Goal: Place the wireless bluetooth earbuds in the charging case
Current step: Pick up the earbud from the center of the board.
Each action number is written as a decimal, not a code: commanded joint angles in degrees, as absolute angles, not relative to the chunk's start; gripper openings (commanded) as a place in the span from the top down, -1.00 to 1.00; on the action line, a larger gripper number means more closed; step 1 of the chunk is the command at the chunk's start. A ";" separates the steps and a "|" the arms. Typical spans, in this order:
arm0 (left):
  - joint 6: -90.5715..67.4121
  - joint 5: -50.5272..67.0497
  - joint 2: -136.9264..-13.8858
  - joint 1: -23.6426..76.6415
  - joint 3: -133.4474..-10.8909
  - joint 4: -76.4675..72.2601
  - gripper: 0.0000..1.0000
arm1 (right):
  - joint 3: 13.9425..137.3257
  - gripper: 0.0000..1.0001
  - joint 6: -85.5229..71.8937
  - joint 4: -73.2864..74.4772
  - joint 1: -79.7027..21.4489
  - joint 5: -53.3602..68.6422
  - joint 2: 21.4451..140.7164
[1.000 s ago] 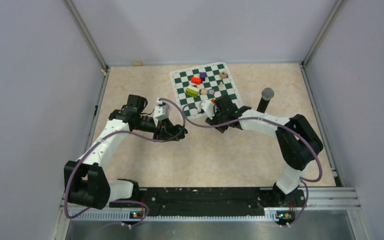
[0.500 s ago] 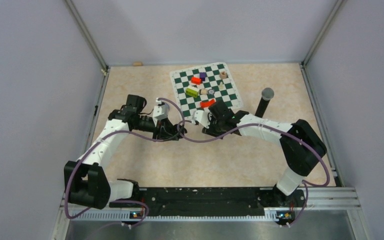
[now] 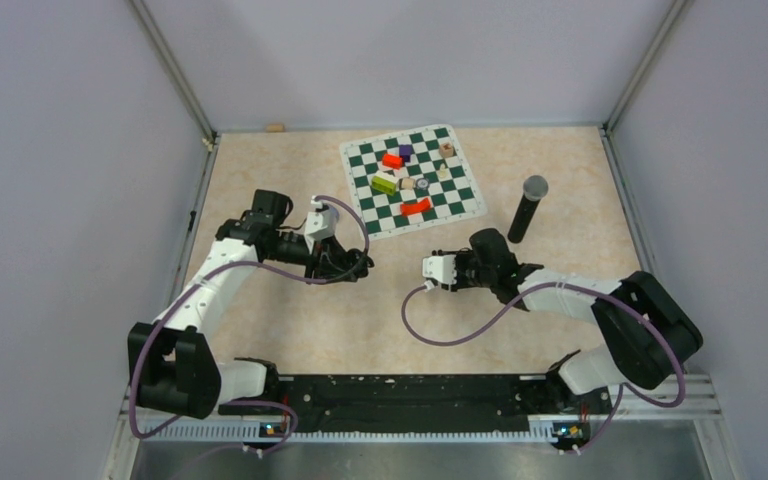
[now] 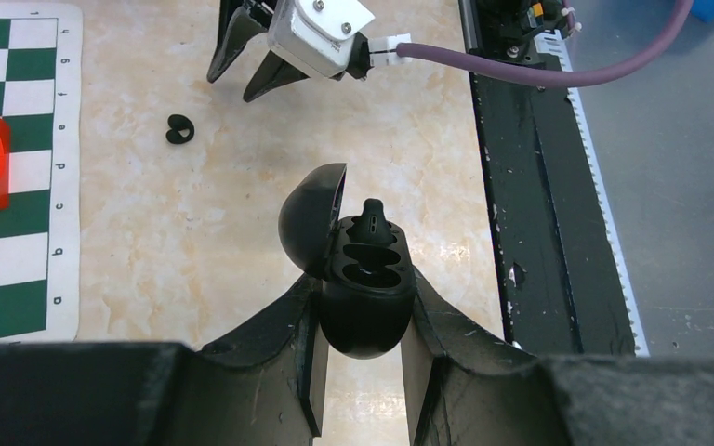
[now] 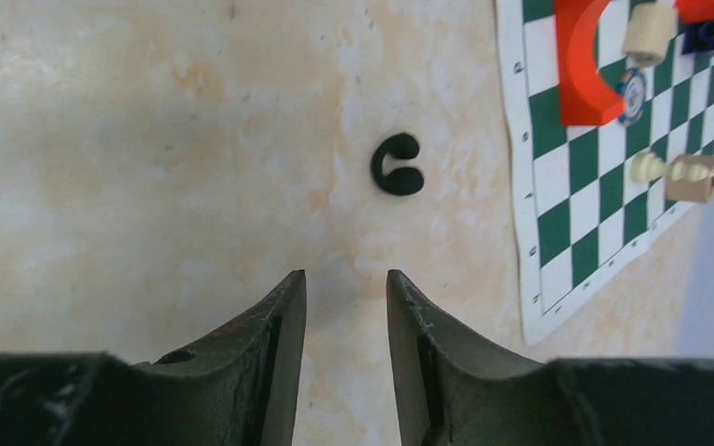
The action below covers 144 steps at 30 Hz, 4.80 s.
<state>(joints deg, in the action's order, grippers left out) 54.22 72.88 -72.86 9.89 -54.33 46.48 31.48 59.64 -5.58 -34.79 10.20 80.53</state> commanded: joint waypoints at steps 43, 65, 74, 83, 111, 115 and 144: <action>59.80 77.56 -71.23 8.26 -57.08 50.39 1.00 | 36.89 0.53 65.19 -11.36 -33.90 14.11 95.46; 61.82 78.30 -71.44 7.69 -57.37 52.18 1.00 | 35.37 0.29 64.27 -12.73 -32.45 15.61 92.59; 62.44 78.48 -71.75 7.66 -57.56 52.84 1.00 | 34.83 0.52 65.86 -11.16 -32.44 18.03 91.66; 63.13 78.59 -71.97 7.57 -57.88 53.52 1.00 | 35.58 0.55 65.05 -11.09 -32.50 18.11 92.96; 65.78 79.06 -72.73 7.56 -58.69 56.18 1.00 | 35.92 0.51 65.35 -11.64 -35.16 16.32 95.73; 66.01 79.17 -72.83 7.56 -58.75 56.42 1.00 | 35.97 0.51 65.01 -12.69 -35.16 14.95 96.13; 68.28 79.45 -73.45 7.56 -59.32 58.61 1.00 | 40.01 0.97 56.17 -15.45 -34.86 7.69 92.40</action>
<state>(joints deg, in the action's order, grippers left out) 66.46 76.95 -73.03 7.90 -57.21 57.56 39.83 61.14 -18.06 -35.42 10.76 96.86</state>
